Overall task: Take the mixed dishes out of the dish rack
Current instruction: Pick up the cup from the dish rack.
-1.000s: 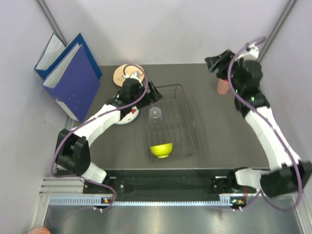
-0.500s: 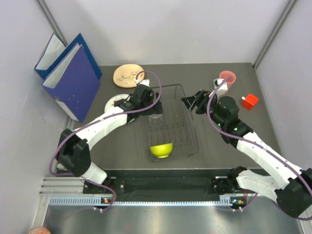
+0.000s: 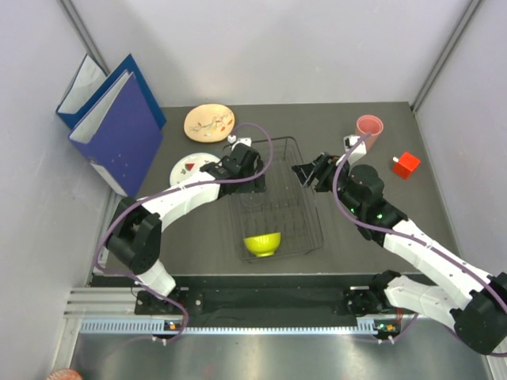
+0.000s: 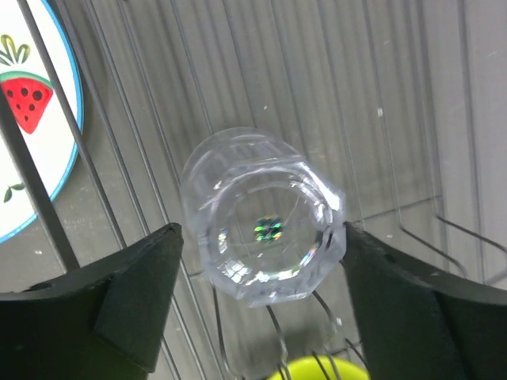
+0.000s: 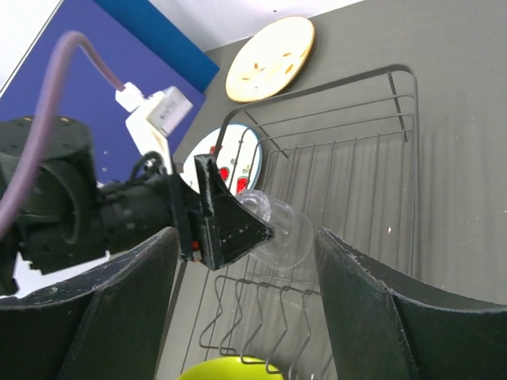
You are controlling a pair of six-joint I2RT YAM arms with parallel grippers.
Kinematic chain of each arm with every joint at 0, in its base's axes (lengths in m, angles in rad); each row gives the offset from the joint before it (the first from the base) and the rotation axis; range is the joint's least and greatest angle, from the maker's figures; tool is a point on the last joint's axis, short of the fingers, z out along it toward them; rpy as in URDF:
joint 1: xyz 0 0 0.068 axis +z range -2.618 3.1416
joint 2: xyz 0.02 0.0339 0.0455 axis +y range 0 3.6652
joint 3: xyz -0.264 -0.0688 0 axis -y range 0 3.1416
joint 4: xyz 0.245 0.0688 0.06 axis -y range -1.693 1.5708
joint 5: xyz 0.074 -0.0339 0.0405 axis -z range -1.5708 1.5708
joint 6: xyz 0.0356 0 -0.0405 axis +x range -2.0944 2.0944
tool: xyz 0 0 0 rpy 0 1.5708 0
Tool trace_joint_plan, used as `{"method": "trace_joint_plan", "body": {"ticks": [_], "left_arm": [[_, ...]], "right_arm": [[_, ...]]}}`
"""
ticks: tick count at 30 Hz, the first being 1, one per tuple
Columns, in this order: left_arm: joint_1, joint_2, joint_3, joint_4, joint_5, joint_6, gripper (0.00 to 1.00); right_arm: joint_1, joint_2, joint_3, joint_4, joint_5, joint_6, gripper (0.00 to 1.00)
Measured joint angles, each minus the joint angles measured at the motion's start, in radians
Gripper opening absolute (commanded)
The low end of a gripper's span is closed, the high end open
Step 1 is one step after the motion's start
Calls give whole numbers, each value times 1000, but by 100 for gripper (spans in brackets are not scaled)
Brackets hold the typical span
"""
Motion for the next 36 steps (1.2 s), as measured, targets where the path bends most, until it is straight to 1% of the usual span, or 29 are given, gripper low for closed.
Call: {"method": "trace_joint_plan", "body": {"ticks": [1, 2, 4, 5, 8, 10, 11, 12, 14, 15, 16, 19, 23, 27, 28, 30, 32, 36], "left_arm": [[0, 9, 0, 0, -3, 3, 76], [0, 14, 0, -1, -4, 3, 68], [0, 19, 0, 0, -6, 2, 57], [-1, 18, 0, 1, -11, 6, 48], [-1, 18, 0, 5, -20, 5, 41], [-1, 16, 0, 4, -20, 5, 33], [-1, 14, 0, 4, -20, 6, 32], [-1, 11, 0, 1, -19, 6, 24], [-1, -2, 0, -8, -18, 9, 18], [-1, -12, 2, -15, -14, 11, 8], [0, -24, 8, -25, -8, 13, 1], [0, -76, 39, -39, 27, 31, 0], [0, -184, 45, 40, 138, 64, 0], [12, -297, -8, 219, 297, 55, 0], [21, -323, -38, 282, 343, 34, 0], [50, -357, -98, 404, 438, -30, 0], [103, -362, -164, 550, 547, -144, 0], [206, -287, -297, 902, 704, -412, 0]], "right_arm": [[0, 0, 0, 0, 2, 0, 69], [0, 0, 0, 0, 5, -1, 69], [0, -2, 0, 0, 11, -1, 69], [0, -3, 0, 0, 14, -1, 69], [0, -5, -5, 3, 20, -2, 69], [0, -8, -11, 3, 23, -2, 69], [0, -11, -15, 0, 24, -2, 69], [0, -14, -18, -1, 26, -2, 69], [0, -19, -18, -2, 27, -2, 69], [0, -23, -18, -2, 27, -2, 68], [1, -27, -18, -2, 28, -2, 69], [1, -42, -18, -3, 34, -2, 72], [1, -56, -18, -5, 53, 1, 72], [1, -103, -40, 0, 71, 10, 62], [1, -129, -52, 0, 73, 15, 62], [1, -179, -63, 2, 72, 19, 59], [1, -225, -64, 15, 64, 21, 59], [1, -280, -64, 63, 29, 37, 59]]}}
